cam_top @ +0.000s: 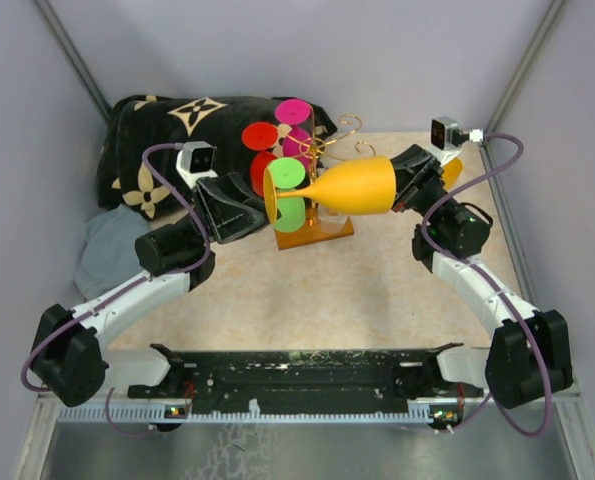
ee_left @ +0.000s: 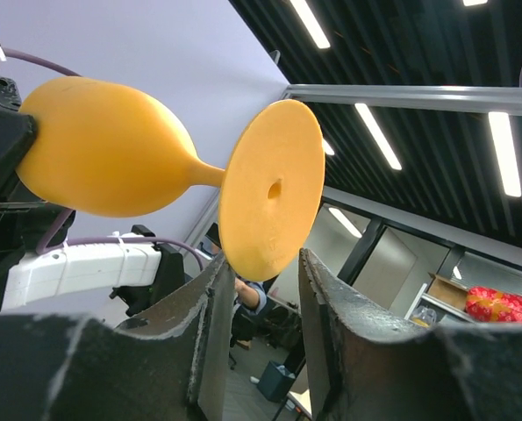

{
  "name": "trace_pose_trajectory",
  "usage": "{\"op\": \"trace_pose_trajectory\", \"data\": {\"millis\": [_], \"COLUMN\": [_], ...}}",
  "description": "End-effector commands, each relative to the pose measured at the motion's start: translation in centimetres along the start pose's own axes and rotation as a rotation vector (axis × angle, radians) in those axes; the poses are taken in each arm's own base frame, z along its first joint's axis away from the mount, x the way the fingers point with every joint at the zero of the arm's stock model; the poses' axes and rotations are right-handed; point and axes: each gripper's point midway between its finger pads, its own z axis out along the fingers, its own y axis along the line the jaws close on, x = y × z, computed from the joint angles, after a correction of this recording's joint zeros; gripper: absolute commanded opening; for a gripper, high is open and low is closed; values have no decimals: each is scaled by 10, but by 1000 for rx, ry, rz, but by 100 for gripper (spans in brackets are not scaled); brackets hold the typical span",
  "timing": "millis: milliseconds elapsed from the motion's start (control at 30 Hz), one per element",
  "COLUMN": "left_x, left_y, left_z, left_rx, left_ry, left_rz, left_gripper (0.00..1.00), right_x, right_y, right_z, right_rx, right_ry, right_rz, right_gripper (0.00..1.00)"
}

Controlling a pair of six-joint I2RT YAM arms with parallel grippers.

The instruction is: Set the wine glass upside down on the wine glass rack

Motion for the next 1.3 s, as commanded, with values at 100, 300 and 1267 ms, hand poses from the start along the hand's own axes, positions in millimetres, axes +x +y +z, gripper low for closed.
{"op": "trace_pose_trajectory", "data": {"millis": [100, 300, 1267], "left_x": [3, 0, -2], "left_y": [-48, -46, -67], "left_z": [5, 5, 23], "left_rx": [169, 160, 19], "left_ry": [3, -13, 2], "left_rz": [127, 132, 300], "left_gripper": [42, 19, 0], "right_x": [5, 7, -15], "right_y": [41, 41, 14], "right_z": [-3, -4, -20], "right_rx": [-175, -174, 31], "right_ry": [9, 20, -9], "right_rz": [-162, -161, -260], "right_gripper": [0, 0, 37]}}
